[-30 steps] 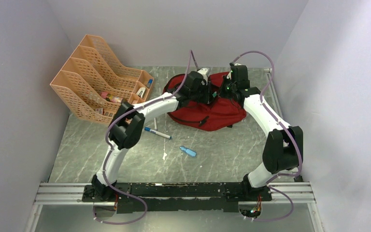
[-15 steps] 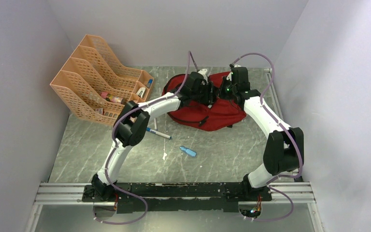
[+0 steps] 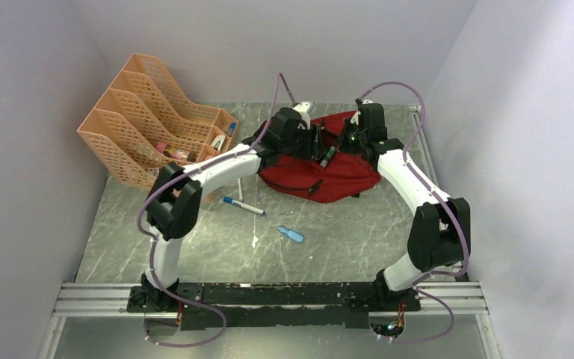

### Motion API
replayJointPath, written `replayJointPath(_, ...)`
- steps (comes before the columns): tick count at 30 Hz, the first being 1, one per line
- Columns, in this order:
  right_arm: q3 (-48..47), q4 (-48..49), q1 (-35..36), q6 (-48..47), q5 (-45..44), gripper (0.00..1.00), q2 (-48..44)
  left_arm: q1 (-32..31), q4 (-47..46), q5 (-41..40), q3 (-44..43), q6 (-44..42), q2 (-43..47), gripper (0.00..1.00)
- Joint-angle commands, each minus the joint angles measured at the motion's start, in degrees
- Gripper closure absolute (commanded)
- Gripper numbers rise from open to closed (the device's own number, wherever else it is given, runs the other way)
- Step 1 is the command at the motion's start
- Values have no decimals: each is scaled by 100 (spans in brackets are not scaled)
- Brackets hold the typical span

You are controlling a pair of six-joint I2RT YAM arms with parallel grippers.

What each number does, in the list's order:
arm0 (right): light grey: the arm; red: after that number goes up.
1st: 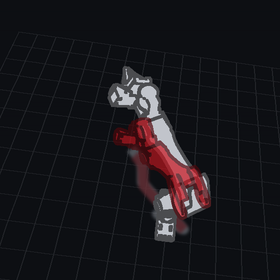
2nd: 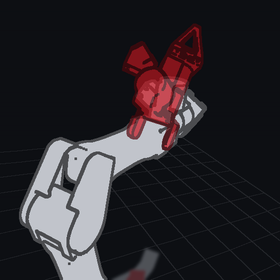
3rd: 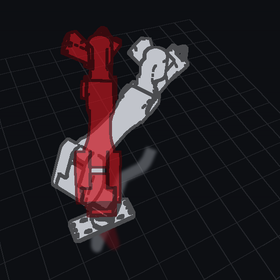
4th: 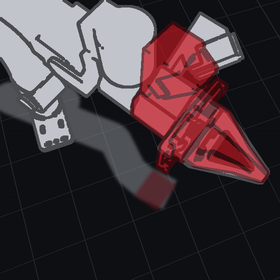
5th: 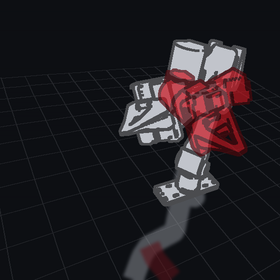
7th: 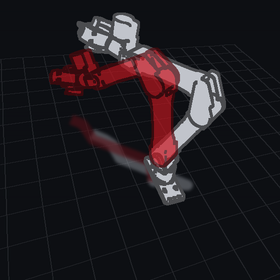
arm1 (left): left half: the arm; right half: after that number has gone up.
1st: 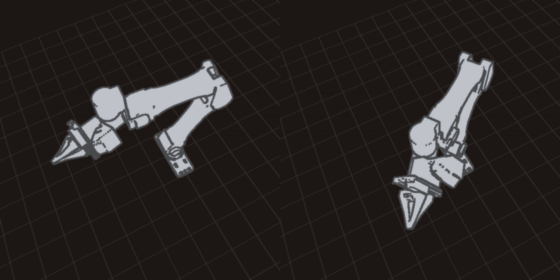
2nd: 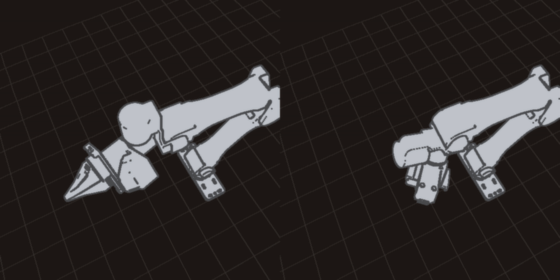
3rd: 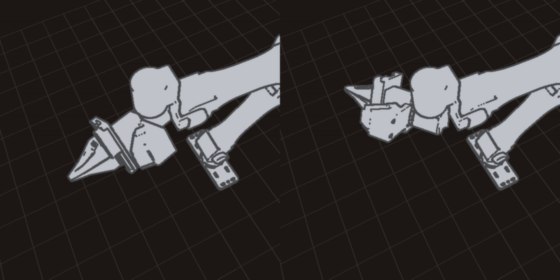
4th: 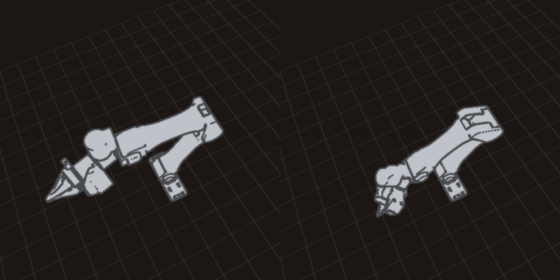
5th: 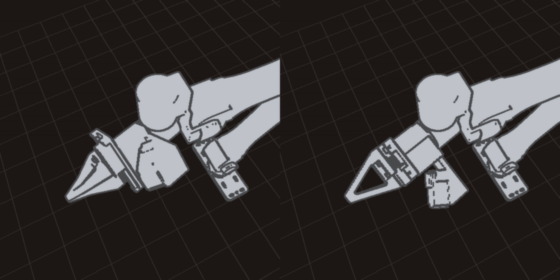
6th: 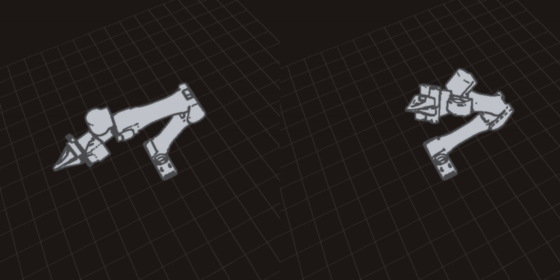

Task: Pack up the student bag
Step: Place the stationery in the student bag, then pick up the stationery from the center of the board.

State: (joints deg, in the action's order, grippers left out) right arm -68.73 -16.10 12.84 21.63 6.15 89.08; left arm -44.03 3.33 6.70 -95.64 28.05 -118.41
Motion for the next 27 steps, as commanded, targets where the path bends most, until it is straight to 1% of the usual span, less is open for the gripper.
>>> replayJointPath(1,29,91,26,1,3,100,-242,22,-32,-202,743,-417,945,48)
replayJointPath(6,53,99,25,-5,-8,100,-218,26,-36,-300,1640,-692,1798,49)
replayJointPath(8,45,72,25,-7,-32,100,-194,29,-181,-284,2070,-714,2075,49)
replayJointPath(11,37,52,25,13,3,100,-193,7,117,-260,2525,-542,2258,50)
replayJointPath(13,88,81,25,54,22,100,-225,-80,383,-461,2817,-333,2421,52)
replayJointPath(18,165,140,30,98,96,100,-217,-608,338,-1048,3736,170,3006,53)
replayJointPath(22,123,138,26,111,159,100,-154,-1063,409,-1104,3929,-58,3021,52)
replayJointPath(27,153,143,25,112,187,100,-186,-1344,564,-677,3959,-673,2843,52)
